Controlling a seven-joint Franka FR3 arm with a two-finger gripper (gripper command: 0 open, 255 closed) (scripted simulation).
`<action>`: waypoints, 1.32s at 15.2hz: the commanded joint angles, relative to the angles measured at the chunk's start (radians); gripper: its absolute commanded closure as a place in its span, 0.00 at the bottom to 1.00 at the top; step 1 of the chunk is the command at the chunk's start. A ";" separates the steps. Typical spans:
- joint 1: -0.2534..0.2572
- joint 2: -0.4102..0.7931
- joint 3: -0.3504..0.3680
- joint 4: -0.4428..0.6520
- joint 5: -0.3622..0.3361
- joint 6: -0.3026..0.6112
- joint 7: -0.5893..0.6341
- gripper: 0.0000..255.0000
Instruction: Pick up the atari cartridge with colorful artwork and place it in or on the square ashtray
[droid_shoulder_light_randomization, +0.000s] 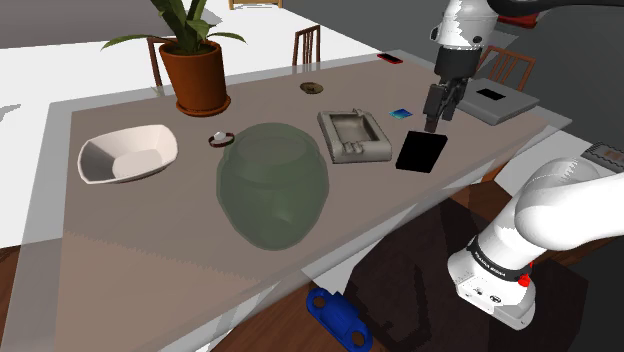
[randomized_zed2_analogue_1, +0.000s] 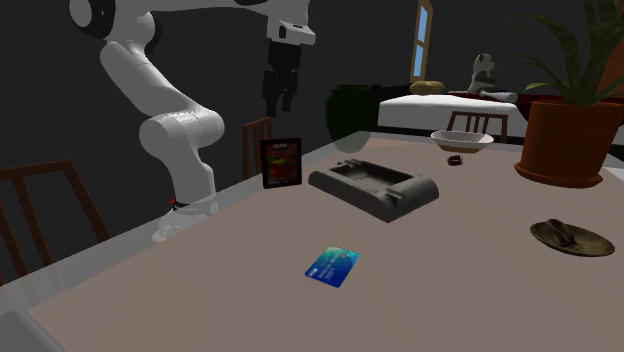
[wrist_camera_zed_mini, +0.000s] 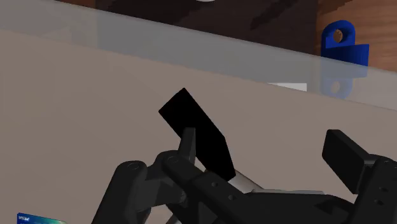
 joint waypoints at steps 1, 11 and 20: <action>0.000 0.000 0.000 0.000 0.000 0.000 0.000 0.00; 0.006 0.072 -0.006 -0.113 -0.057 0.342 -0.096 0.00; 0.007 0.077 -0.004 -0.158 -0.056 0.392 -0.096 0.00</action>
